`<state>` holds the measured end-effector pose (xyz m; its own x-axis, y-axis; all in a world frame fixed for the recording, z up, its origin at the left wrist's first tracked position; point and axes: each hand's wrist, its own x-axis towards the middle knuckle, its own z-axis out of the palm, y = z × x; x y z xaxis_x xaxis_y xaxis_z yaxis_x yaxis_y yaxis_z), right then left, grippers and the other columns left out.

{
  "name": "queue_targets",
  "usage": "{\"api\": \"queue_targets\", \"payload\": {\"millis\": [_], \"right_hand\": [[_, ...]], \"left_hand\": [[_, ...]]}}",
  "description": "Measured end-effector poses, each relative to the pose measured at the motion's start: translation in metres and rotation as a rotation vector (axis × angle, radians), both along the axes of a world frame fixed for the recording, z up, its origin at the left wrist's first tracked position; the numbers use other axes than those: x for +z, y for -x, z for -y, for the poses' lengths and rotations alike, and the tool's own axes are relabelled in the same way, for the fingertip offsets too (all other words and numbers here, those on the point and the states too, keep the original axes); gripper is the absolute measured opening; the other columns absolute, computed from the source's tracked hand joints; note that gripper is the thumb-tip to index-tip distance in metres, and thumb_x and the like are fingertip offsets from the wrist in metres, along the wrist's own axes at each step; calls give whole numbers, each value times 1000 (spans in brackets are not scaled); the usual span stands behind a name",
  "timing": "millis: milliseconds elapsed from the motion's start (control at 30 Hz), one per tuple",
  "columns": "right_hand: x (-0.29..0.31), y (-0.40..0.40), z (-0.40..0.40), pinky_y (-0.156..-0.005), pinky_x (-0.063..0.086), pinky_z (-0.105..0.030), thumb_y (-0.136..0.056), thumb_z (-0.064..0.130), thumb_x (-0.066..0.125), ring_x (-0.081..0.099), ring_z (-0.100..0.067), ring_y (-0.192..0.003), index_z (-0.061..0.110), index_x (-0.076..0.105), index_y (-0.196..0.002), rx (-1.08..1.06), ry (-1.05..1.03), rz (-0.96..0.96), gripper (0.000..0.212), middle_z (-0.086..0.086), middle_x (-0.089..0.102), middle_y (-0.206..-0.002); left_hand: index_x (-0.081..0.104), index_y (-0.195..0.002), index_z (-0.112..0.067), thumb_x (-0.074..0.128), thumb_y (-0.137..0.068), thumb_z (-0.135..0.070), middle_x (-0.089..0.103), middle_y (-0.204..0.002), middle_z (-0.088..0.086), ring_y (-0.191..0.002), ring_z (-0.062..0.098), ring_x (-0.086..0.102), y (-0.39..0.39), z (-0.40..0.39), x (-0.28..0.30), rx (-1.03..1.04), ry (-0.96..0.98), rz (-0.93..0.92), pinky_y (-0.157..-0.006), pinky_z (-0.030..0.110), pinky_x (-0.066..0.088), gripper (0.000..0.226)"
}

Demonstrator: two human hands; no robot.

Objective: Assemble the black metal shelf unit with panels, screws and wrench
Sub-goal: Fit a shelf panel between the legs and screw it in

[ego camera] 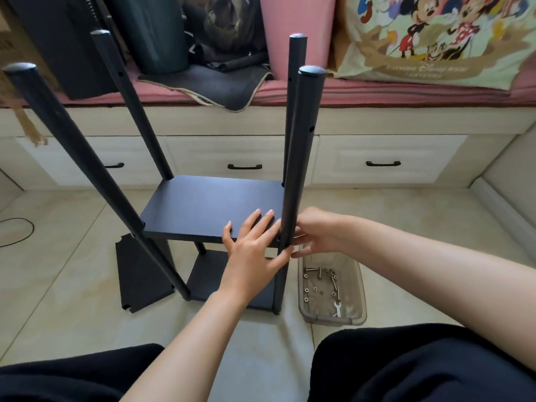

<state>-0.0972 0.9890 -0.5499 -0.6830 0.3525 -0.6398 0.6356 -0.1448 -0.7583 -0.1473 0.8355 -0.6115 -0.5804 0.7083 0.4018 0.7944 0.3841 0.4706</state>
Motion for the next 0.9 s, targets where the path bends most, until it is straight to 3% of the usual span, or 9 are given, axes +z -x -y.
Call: {"api": "queue_targets", "payload": {"millis": [133, 267, 433, 533, 700, 833, 900], "right_hand": [[0, -6, -3, -84, 55, -47, -98, 14, 54, 69, -22, -86, 7, 67, -97, -21, 82, -22, 15, -10, 72, -91], [-8, -14, -11, -77, 56, -41, -100, 15, 54, 69, -25, -93, 0, 61, -120, -77, 207, -57, 26, -15, 70, -104], [-34, -44, -32, -82, 57, -38, -101, 14, 52, 69, -30, -100, 2, 57, -118, -131, 327, -92, 22, -16, 70, -108], [-73, -71, -49, -83, 59, -40, -98, 12, 58, 71, -28, -89, 1, 63, -111, -154, 149, -8, 18, -15, 72, -97], [-151, -99, -59, -56, 41, -26, -99, 6, 51, 48, -12, -52, -2, 60, -92, -103, -23, 121, 14, -12, 57, -84], [-200, -92, -64, -61, 49, -29, -95, 4, 49, 55, -17, -63, 6, 59, -86, -7, -212, 185, 14, -10, 58, -80], [-218, -82, -68, -73, 56, -34, -95, 8, 55, 62, -23, -79, 3, 65, -97, 66, -320, 222, 12, -12, 65, -92]], "left_hand": [[61, -138, -35, 72, -89, -45, 48, -153, -14, -149, 10, 31, 16, 3, 3, -118, 18, 9, -119, 49, 0, 51], [61, -138, -37, 62, -88, -51, 49, -151, -18, -148, 4, 30, 30, 5, 8, -198, 31, -2, -120, 45, 3, 52], [68, -130, -28, 55, -90, -52, 57, -144, -12, -146, 11, 39, 28, 4, 5, -172, 26, -78, -120, 53, 14, 48], [70, -126, -23, 56, -91, -47, 60, -141, -10, -144, 15, 43, 25, 3, 0, -155, 3, -124, -118, 57, 19, 44], [72, -121, -15, 57, -93, -42, 63, -138, -4, -139, 20, 48, 23, -1, -8, -139, -40, -203, -116, 55, 23, 41], [72, -120, -14, 58, -93, -39, 60, -137, -6, -137, 22, 50, 23, -4, -11, -135, -50, -228, -117, 49, 21, 40], [72, -120, -14, 58, -92, -39, 57, -137, -10, -136, 23, 52, 24, -5, -12, -136, -54, -230, -117, 50, 22, 40]]}}
